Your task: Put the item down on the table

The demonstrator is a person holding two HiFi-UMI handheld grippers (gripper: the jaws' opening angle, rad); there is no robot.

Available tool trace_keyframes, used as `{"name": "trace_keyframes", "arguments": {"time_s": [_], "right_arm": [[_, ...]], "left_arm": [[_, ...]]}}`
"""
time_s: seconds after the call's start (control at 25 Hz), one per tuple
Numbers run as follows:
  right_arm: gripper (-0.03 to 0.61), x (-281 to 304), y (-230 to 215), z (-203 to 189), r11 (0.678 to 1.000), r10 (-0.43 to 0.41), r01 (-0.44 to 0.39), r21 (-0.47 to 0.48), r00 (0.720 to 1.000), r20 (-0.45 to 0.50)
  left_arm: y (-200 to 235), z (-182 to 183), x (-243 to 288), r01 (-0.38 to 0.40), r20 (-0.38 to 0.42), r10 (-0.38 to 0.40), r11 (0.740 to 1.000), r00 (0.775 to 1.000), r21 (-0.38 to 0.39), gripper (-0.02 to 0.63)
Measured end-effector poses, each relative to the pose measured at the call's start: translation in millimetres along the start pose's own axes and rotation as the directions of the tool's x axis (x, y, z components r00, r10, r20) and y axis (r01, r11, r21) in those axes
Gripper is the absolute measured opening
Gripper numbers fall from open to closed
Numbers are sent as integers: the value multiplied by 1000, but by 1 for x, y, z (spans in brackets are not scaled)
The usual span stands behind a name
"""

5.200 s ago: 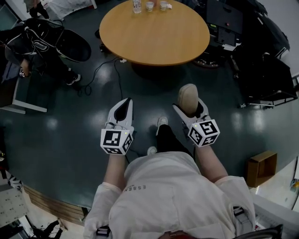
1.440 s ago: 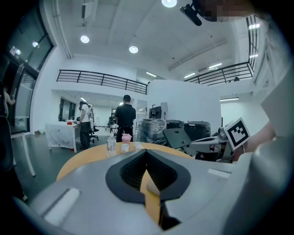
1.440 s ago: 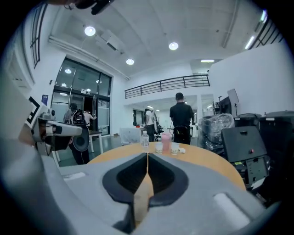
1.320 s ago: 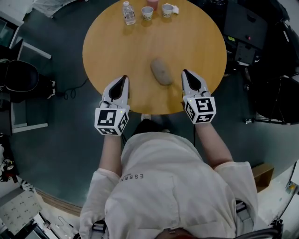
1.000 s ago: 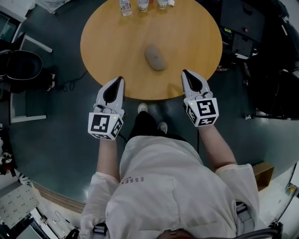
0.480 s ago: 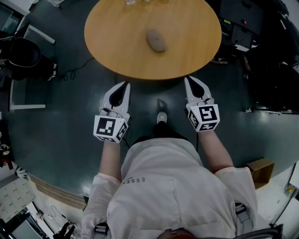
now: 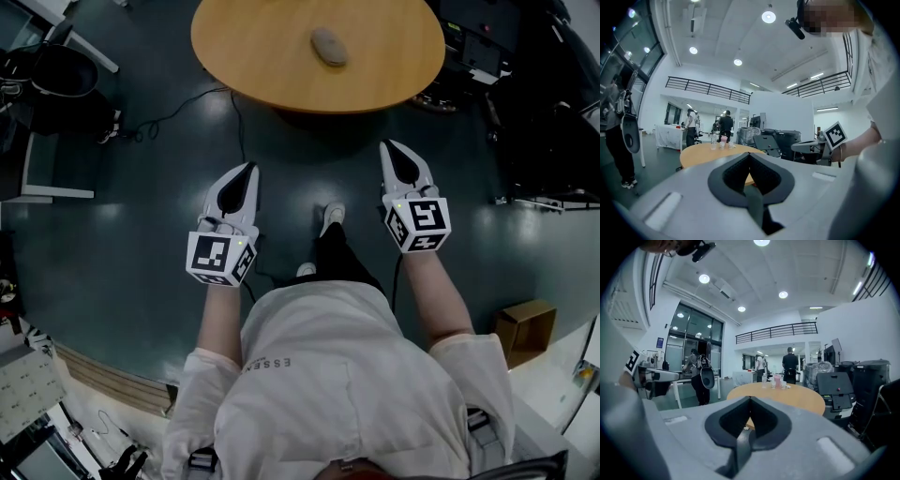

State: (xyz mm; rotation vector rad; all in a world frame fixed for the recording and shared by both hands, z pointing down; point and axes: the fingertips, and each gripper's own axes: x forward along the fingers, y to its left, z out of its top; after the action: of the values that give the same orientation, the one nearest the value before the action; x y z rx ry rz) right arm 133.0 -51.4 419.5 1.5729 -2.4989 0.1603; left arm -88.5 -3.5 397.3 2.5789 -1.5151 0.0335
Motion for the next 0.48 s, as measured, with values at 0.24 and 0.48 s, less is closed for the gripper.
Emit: {"name": "trace_keyframes", "arguments": {"time_s": [0.24, 0.48], "right_arm": [[-8, -51, 47, -3, 1000, -21, 21, 11, 1000, 16], [-9, -85, 84, -17, 1000, 10, -10, 2, 1000, 14]], "left_arm": [[-12, 2, -61, -7, 52, 6, 1000, 999, 4, 9], [-30, 2, -87, 29, 73, -27, 999, 997, -26, 9]]}}
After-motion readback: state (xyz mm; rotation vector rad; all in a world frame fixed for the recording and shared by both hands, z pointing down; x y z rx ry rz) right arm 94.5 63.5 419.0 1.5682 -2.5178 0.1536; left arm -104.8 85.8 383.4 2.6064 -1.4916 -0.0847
